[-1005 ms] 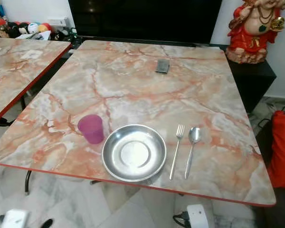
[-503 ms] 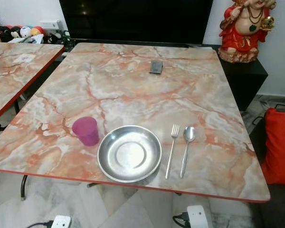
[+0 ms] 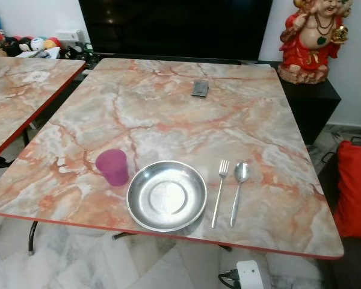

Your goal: Setting the table

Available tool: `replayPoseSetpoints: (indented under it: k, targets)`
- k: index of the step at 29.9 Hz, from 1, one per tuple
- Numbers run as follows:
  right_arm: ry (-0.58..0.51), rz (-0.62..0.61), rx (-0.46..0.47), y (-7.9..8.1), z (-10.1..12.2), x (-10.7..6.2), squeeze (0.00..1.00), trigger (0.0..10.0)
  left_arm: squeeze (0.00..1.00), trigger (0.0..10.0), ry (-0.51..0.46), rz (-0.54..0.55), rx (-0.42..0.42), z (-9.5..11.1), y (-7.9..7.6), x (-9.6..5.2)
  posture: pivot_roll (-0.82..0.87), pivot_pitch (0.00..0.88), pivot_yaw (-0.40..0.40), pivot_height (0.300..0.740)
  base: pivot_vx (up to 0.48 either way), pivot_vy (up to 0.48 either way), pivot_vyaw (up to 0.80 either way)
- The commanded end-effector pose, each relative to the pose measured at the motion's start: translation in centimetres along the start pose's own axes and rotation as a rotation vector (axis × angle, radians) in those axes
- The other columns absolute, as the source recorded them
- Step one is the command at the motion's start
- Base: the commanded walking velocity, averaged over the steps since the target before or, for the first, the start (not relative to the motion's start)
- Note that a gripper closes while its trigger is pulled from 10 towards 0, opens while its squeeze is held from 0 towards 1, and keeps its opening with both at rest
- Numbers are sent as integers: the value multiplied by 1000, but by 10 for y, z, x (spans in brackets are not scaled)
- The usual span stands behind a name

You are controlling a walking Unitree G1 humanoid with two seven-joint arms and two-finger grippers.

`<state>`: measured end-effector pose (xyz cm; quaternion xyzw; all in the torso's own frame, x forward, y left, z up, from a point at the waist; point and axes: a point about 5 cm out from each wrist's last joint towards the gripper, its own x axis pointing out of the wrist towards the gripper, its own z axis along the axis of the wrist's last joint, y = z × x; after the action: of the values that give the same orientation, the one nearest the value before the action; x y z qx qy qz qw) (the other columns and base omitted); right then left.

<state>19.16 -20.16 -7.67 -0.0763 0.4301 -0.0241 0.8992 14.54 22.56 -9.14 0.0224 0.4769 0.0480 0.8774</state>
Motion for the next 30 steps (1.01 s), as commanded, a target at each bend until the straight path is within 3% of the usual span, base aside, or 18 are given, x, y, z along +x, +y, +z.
replayPoseSetpoints:
  k: [1,10,20,30]
  targets:
    - [22,-1,14,1,-6,-1,0,10000,0,10000,13,10,-9,-4,1,-1,27,60,11,740,0,0,0]
    - [31,2,13,1,-8,-2,0,10000,0,10000,62,29,-14,-16,18,-5,18,40,11,740,0,373,0]
    - [33,5,12,2,-9,-2,0,10000,0,10000,82,24,-12,-26,13,-7,16,35,13,740,0,480,0]
    - [28,4,17,2,-7,-1,0,10000,0,10000,61,25,-17,-19,13,-5,19,57,8,740,0,480,0]
